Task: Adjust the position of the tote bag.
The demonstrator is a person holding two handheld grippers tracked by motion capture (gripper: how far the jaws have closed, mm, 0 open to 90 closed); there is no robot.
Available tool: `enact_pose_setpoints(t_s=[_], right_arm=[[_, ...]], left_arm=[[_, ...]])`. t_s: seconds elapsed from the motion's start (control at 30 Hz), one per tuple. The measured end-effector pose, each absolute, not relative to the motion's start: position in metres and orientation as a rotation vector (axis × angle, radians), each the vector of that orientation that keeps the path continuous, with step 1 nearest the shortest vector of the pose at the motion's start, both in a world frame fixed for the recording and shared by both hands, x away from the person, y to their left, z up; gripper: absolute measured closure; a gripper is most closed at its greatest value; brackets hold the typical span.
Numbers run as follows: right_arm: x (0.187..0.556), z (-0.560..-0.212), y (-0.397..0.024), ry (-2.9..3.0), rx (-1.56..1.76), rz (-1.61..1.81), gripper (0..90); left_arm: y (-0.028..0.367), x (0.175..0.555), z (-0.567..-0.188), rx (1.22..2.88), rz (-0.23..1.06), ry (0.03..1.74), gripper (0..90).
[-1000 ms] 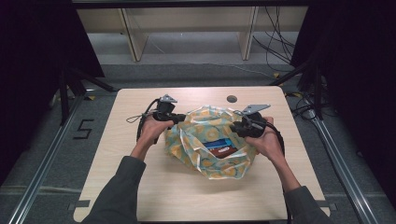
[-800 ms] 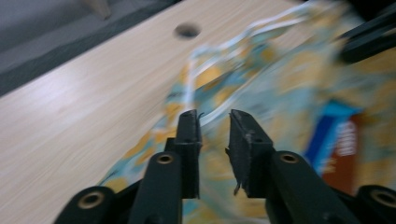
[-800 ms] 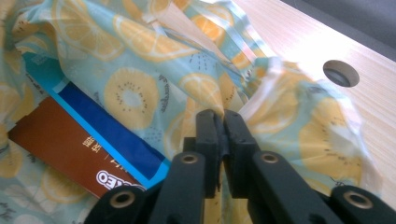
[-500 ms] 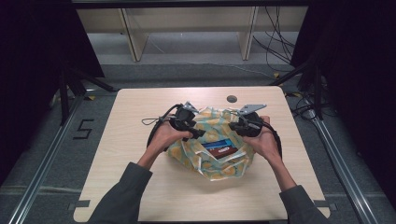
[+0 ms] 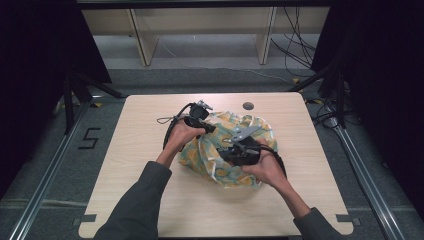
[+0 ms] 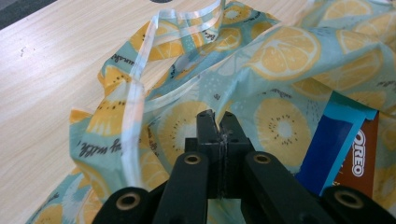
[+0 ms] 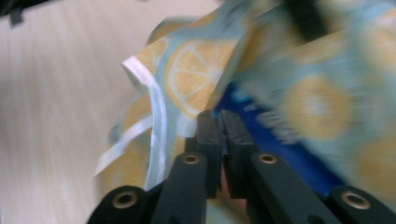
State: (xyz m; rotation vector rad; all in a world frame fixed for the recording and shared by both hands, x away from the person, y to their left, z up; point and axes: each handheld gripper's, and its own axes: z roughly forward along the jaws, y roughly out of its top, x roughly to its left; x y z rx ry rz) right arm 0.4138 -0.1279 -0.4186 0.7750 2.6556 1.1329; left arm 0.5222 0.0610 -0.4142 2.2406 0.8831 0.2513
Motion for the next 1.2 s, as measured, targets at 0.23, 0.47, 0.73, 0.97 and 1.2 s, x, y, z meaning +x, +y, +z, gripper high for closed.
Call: enact_pose_setpoints(t_s=[0.23, 0.47, 0.73, 0.97, 1.2], right_arm=[[0.382, -0.445, -0.098, 2.868, 0.515, 1.033, 90.0], [0.361, -0.473, -0.085, 2.987, 0.454, 0.902, 90.0], [0.373, -0.421, -0.116, 2.739, 0.596, 1.083, 90.0], [0.408, -0.429, -0.15, 2.622, 0.838, 0.906, 90.0], [0.392, -0.466, -0.204, 2.733, 0.867, 0.673, 90.0]], left_arm=[[0.071, 0.534, -0.419, 2.212, 0.228, 0.95, 89.1], [0.087, 0.547, -0.429, 2.161, 0.244, 1.054, 89.1], [0.086, 0.543, -0.431, 2.149, 0.23, 1.024, 88.7], [0.088, 0.542, -0.428, 2.121, 0.245, 1.03, 88.7], [0.098, 0.544, -0.431, 2.108, 0.228, 1.051, 88.7]])
